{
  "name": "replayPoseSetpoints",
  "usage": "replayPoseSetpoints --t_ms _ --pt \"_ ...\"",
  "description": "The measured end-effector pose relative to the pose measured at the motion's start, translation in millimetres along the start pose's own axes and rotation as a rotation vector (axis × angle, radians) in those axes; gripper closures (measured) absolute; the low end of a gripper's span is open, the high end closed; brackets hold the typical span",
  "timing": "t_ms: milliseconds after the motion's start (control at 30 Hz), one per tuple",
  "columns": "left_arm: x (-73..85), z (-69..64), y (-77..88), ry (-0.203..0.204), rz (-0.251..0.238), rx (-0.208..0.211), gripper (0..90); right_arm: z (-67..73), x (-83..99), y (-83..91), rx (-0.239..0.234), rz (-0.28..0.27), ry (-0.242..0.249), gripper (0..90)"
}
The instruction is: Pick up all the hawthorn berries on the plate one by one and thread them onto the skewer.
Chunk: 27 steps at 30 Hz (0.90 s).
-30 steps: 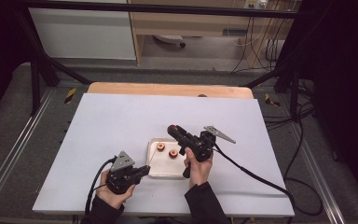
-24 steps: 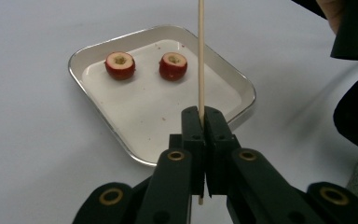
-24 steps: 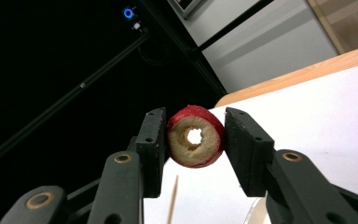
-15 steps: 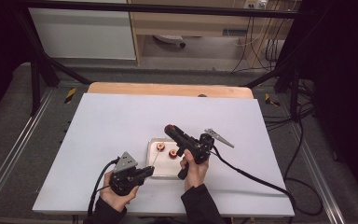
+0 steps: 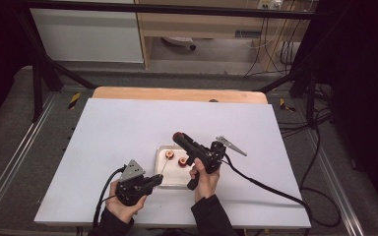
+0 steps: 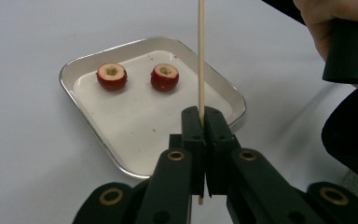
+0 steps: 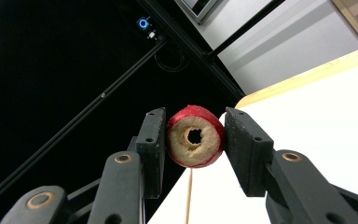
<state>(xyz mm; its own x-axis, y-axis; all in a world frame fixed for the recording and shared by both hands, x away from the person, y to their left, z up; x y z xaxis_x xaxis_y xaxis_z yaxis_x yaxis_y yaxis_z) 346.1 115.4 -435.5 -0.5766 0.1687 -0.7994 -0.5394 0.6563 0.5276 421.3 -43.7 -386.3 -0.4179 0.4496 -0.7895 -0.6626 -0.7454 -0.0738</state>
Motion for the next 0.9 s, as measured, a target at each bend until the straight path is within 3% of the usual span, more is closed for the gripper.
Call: replayPoseSetpoints --t_ms 333,600,900 --pt "0.5 0.7 -1.1 0.006 0.006 0.0 88.2 -0.8 4.1 -0.9 0.001 0.007 0.0 60.6" --pt "-1.1 1.0 -1.7 0.042 0.008 0.012 88.2 -1.5 12.0 -2.4 -0.007 0.023 0.007 60.7" --pt "-0.9 0.1 -1.9 0.068 0.006 0.029 88.4 -0.4 14.6 -0.6 -0.003 0.036 0.049 60.9"
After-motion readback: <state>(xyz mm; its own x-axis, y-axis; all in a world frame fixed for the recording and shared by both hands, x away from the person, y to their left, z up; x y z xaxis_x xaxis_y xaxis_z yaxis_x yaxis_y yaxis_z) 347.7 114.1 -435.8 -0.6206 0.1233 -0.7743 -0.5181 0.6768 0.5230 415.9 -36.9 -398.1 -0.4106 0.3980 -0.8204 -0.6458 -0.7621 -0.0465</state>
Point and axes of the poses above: each handheld gripper's, and its own axes: y roughly backward along the jaws, x roughly out of its underside, z roughly to its left, the point moved 6 cm from there along -y, roughly forward along the jaws, and after that the axes turned 7 degrees about y, right-handed, at the moved point
